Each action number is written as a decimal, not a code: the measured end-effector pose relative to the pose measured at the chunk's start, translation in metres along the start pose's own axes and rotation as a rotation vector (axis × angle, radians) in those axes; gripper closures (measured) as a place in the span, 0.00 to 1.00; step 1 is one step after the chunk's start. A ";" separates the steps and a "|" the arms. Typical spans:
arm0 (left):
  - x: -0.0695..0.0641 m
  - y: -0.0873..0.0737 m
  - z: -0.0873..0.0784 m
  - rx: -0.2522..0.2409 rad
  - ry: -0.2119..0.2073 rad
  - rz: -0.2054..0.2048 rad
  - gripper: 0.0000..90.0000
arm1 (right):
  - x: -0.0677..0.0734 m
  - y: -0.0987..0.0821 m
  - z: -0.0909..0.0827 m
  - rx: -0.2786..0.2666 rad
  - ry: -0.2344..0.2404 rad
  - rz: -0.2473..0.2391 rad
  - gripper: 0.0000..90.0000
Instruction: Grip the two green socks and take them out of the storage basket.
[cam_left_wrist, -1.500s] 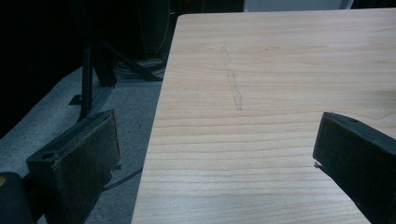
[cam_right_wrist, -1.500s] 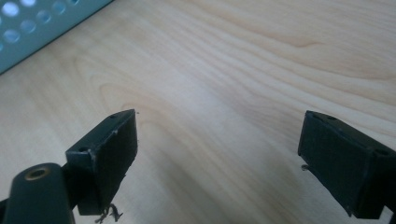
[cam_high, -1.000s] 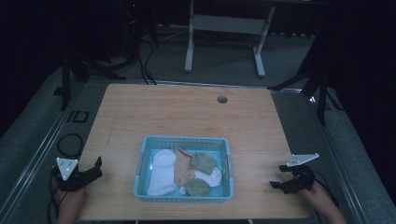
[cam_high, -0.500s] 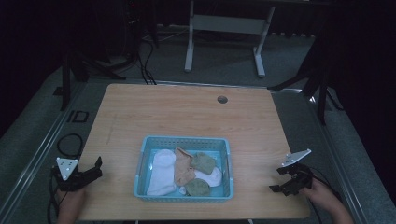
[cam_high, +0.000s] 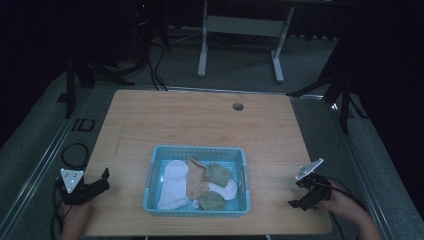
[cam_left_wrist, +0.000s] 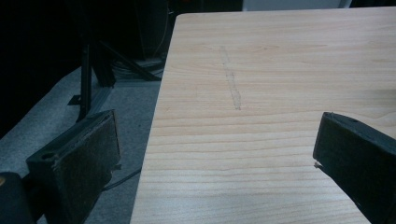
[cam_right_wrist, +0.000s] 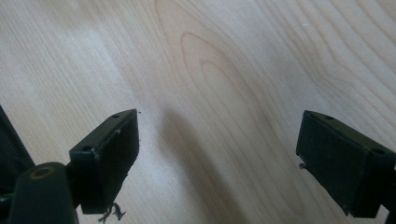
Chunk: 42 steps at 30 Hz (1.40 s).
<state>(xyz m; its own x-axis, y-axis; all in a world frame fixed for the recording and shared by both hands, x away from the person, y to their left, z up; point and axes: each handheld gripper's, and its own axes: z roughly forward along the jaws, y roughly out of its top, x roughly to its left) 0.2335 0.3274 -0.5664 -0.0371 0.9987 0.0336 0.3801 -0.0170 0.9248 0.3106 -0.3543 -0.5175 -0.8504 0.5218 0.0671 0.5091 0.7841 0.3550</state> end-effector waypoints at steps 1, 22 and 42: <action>0.000 0.000 0.000 0.001 0.000 0.000 0.00 | 0.000 0.001 0.000 0.005 0.004 -0.004 0.15; 0.000 0.000 0.000 0.001 0.000 0.000 0.00 | 0.010 0.018 -0.004 0.033 0.093 -0.027 0.15; 0.000 0.000 0.000 0.002 -0.001 -0.002 0.00 | 0.024 0.050 -0.030 -0.045 0.104 -0.070 0.14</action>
<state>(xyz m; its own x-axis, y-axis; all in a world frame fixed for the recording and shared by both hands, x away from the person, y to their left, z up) 0.2336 0.3277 -0.5664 -0.0366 0.9988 0.0317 0.3817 -0.0153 0.9242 0.3114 -0.3125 -0.4704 -0.8941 0.4267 0.1361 0.4433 0.8003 0.4037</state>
